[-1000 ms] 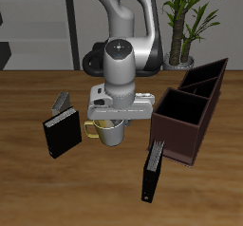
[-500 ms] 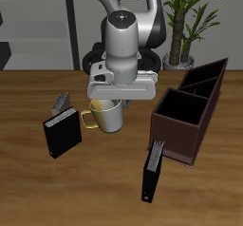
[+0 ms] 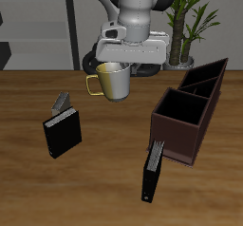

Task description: Place the white-yellow mug into the left desk caddy's right compartment and place the left black book into the left desk caddy's back compartment and place the right black book into the left desk caddy's front compartment

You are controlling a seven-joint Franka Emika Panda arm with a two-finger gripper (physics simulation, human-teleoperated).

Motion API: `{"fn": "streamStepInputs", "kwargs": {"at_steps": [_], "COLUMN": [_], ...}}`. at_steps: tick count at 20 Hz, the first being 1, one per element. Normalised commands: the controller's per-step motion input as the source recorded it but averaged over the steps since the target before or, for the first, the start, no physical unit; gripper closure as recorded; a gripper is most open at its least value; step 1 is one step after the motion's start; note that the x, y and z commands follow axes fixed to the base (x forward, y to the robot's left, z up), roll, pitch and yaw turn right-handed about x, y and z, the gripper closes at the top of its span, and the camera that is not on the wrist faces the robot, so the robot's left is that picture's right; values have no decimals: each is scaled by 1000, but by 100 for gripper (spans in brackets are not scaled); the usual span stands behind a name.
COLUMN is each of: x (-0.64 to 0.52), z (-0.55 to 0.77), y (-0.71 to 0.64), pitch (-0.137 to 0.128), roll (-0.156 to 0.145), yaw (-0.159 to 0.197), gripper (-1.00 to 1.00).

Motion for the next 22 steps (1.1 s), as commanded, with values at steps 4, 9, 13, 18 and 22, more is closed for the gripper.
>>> {"fn": "streamStepInputs", "kwargs": {"at_steps": [4,9,13,18,22], "x": [-171,-48,-10,136,298], "z": [469,381,168,274,132], "y": [407,497,469,536,515], "pitch": [-45,-36,-15,-13,10], "roll": [-17,-15,10,35,14], "yaw": [60,-9,11,-2,12], "gripper": [100,100,100,100,100]}}
